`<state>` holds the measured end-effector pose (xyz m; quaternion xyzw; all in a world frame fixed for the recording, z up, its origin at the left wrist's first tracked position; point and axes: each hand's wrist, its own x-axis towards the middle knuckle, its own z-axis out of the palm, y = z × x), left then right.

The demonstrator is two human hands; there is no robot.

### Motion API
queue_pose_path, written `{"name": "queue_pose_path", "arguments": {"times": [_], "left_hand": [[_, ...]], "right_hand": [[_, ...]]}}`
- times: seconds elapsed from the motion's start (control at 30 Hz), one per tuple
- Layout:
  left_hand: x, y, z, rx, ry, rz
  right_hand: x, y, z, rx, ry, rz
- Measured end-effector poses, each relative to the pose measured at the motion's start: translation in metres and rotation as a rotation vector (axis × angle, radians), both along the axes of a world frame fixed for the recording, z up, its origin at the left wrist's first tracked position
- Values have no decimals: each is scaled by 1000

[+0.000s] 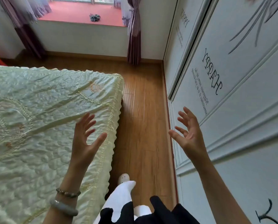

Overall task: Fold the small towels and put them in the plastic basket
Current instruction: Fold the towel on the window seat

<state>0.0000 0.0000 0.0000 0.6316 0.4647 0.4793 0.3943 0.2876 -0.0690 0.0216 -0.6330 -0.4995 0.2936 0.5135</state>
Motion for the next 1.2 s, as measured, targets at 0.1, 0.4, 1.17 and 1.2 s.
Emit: {"name": "queue_pose_path", "arguments": {"times": [0.1, 0.4, 1.17, 1.2], "left_hand": [[7, 34, -3, -22, -32, -1], [34, 181, -7, -36, -32, -57], [161, 506, -16, -47, 53, -52], [172, 523, -15, -39, 56, -49]], "right_hand": [[7, 31, -1, -13, 11, -22], [22, 166, -6, -65, 15, -33], [138, 498, -9, -79, 84, -24], [149, 518, -7, -76, 88, -12]]}}
